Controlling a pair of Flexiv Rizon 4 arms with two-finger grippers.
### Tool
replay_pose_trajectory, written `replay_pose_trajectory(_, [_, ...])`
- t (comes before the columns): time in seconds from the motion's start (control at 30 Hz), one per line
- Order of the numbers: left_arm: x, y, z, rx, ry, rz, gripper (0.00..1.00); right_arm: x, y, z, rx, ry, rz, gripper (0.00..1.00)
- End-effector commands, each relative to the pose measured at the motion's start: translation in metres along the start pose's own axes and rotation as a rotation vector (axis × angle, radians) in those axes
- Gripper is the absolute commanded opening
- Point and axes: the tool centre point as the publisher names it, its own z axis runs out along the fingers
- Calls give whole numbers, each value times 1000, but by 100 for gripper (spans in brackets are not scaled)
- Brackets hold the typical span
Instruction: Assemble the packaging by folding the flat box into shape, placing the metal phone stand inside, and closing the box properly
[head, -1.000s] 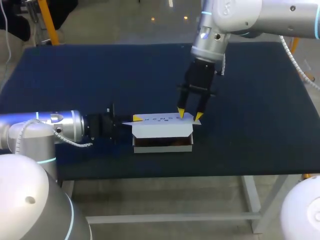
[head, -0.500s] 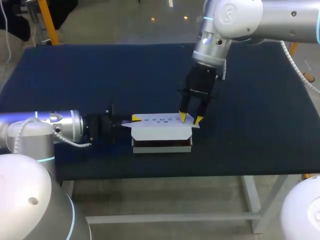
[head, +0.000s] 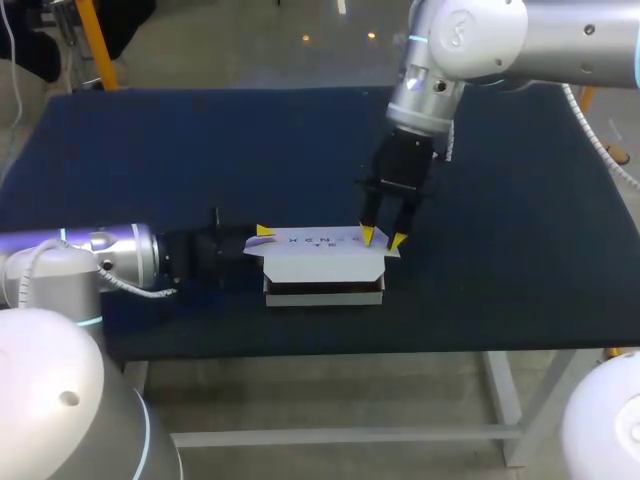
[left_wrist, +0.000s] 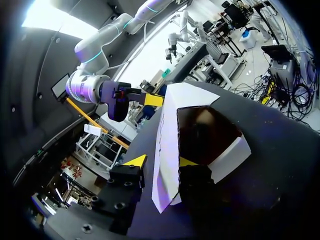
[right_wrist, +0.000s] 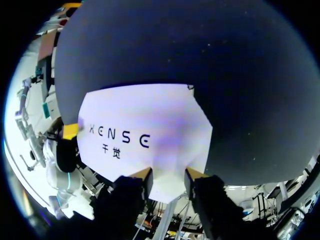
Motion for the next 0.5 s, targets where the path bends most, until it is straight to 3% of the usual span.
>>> replay_pose_trajectory(0.03, [2,-9,-17,-27,5,-5,38,-1,-1,0,-6,3,-2,46])
replay_pose_trajectory(0.2, [7,-13,-35,-81,56,-25,45,-2,-2,0,-13,3,-3,47])
replay_pose_trajectory(0.3, [9,-15,-47,-128,137,-58,61,-2,-2,0,-20,0,-4,47])
replay_pose_trajectory(0.33, [9,-15,-49,-143,152,-63,71,-2,-2,1,-23,-1,-4,47])
replay_pose_trajectory(0.37, [8,-17,-55,-142,196,-100,89,-2,-3,1,-28,-4,-4,48])
replay_pose_trajectory(0.4, [6,-18,-59,-149,230,-121,100,-2,-3,1,-33,-7,-3,48])
replay_pose_trajectory(0.5, [0,-22,-72,-170,330,-194,100,-2,-3,2,-37,-9,-3,48])
